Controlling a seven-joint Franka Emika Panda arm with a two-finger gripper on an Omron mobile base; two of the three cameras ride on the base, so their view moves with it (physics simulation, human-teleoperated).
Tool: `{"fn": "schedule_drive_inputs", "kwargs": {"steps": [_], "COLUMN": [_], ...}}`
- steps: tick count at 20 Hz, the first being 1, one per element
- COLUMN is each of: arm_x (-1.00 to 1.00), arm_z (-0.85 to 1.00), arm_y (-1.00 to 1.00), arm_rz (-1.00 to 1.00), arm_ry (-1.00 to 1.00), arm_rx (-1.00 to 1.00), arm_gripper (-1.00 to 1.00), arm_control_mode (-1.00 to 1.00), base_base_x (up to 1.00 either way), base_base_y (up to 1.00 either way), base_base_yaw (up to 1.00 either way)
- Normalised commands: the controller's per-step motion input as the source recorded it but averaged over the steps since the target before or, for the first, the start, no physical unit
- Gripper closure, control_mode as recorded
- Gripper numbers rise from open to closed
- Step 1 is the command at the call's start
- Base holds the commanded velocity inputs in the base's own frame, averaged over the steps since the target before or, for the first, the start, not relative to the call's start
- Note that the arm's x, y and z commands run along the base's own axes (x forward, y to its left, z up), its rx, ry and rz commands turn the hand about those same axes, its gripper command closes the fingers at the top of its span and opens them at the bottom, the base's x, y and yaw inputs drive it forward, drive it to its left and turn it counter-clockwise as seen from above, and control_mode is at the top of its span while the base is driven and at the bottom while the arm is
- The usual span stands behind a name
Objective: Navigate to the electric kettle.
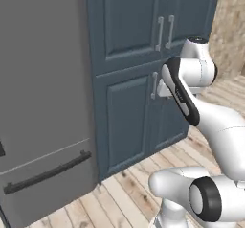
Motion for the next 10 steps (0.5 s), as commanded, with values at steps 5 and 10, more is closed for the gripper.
{"fn": "schedule_drive_inputs", "kwargs": {"steps": [5, 10], "arm_x": [0.00, 0.00], "arm_z": [0.00, 0.00], "arm_y": [0.00, 0.00], "arm_rz": [0.00, 0.00], "arm_ry": [0.00, 0.00], "arm_rx": [0.00, 0.00], "arm_gripper": [-1.00, -1.00], "arm_control_mode": [1.00, 1.00], "base_base_x": [0.00, 0.00], "base_base_y": [0.05, 0.13], "base_base_yaw": [0.91, 0.89]}}
